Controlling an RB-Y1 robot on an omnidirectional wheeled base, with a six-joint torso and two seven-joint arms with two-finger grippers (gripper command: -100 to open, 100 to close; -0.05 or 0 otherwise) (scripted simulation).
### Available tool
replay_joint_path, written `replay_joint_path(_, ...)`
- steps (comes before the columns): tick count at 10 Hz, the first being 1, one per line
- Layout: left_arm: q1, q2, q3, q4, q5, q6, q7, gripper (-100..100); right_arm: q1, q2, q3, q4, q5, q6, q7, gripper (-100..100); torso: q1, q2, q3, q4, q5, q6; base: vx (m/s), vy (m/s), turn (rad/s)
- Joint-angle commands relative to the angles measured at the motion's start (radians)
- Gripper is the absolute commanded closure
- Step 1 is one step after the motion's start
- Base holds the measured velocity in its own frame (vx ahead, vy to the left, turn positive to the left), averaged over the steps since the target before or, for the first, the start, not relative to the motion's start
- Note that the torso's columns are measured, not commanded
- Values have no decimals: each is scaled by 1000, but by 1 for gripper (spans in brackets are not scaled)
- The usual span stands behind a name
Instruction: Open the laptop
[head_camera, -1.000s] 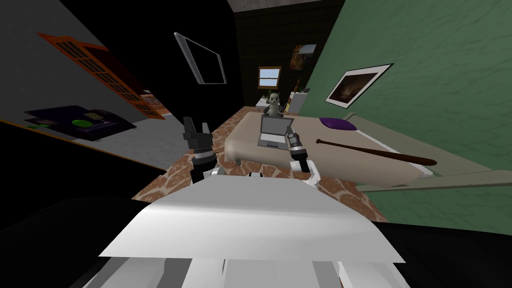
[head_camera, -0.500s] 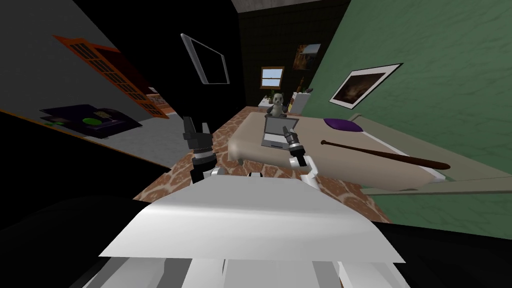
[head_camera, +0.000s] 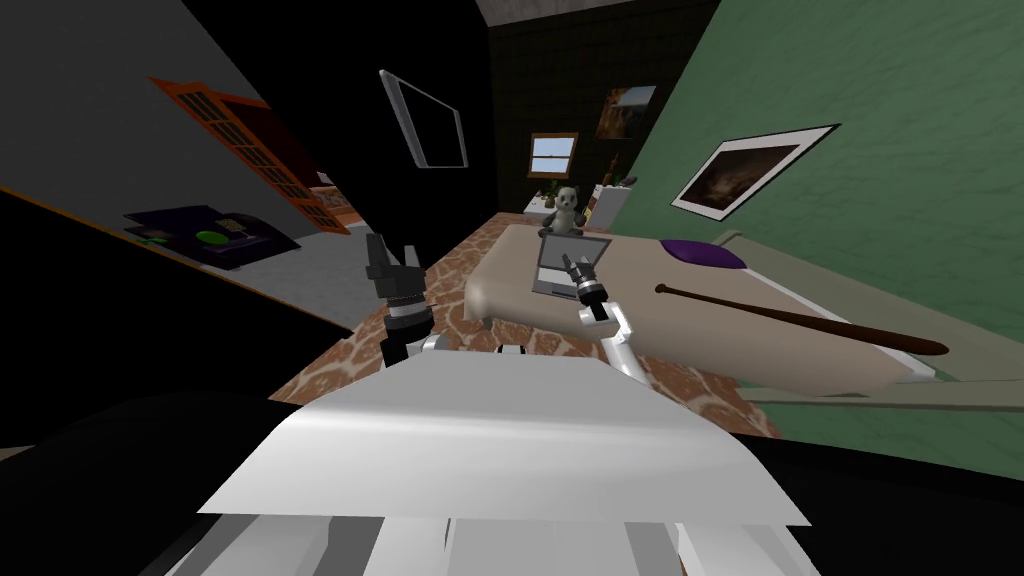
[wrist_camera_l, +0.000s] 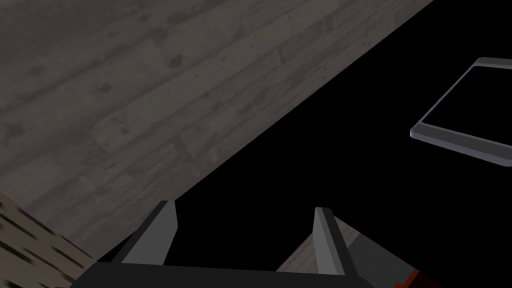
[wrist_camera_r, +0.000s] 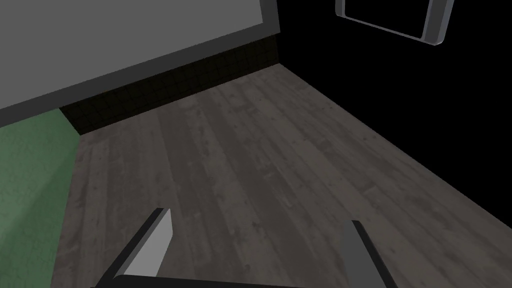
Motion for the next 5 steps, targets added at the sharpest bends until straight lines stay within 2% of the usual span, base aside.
replay_joint_path(1, 0, 0, 0, 0, 0, 0, 0, 0, -45, -29, 0, 60, 36, 36, 36, -100, 1, -1, 0, 0, 0, 0, 2, 55, 51)
replay_joint_path(2, 0, 0, 0, 0, 0, 0, 0, 0, -83, -48, 2, 95, 71, 68, 68, -100, 0, 0, 0, 0, 0, 0, -5, 75, 110)
replay_joint_path(3, 0, 0, 0, 0, 0, 0, 0, 0, -83, -48, 2, 109, 71, 68, 68, -100, 2, 0, 0, 0, 0, -1, 1, 59, 50)
replay_joint_path(4, 0, 0, 0, 0, 0, 0, 0, 0, -121, -67, 4, 140, 106, 99, 99, -100, 1, 0, 0, 0, 0, 0, 12, 68, 108)
replay_joint_path(5, 0, 0, 0, 0, 0, 0, 0, 0, -121, -67, 4, 159, 106, 99, 99, -100, 2, -1, -1, 0, 0, -1, 7, 52, 53)
